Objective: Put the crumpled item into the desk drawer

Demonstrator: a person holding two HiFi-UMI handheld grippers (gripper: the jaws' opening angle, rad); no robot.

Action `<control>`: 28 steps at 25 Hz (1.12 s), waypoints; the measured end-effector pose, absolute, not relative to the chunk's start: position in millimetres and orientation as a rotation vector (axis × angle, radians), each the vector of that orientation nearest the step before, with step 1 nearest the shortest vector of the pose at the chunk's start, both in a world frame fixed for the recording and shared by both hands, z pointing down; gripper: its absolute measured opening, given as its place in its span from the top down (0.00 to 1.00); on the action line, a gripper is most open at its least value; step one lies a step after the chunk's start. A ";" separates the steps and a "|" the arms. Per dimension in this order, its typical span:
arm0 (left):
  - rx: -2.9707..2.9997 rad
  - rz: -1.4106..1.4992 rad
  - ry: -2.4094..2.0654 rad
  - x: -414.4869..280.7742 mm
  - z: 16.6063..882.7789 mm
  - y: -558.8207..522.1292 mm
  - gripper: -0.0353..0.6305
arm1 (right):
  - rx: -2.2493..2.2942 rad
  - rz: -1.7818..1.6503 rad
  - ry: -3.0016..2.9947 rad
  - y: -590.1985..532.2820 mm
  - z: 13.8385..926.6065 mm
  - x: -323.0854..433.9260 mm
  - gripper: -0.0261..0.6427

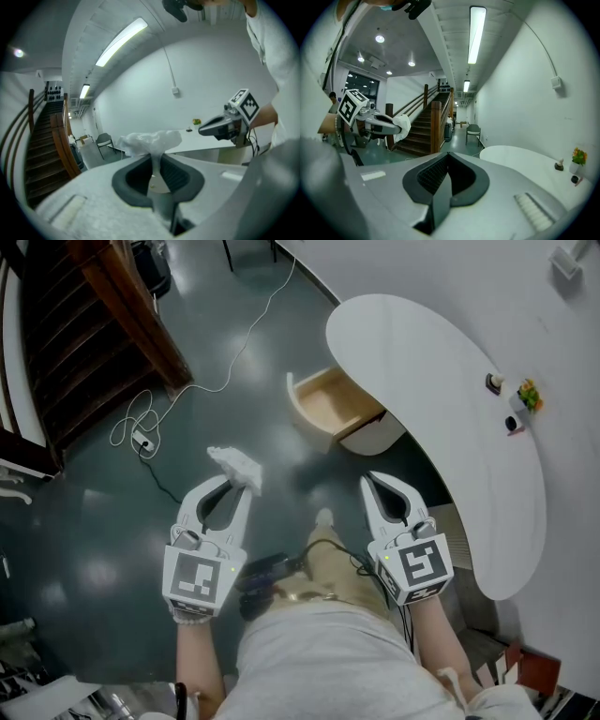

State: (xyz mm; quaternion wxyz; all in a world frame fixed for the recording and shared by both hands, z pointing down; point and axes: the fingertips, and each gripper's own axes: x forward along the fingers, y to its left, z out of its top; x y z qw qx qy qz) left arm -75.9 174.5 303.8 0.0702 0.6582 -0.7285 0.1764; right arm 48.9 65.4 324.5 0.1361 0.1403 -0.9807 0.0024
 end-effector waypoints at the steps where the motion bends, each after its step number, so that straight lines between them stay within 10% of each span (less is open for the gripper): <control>1: 1.972 0.523 -2.186 -78.9 305.3 165.1 0.88 | 0.399 0.012 -2.838 56.1 325.2 44.5 0.95; 28: 1.929 0.544 -2.135 -128.4 321.7 -13.7 0.88 | 0.383 0.103 -2.790 -128.8 342.1 -9.1 0.95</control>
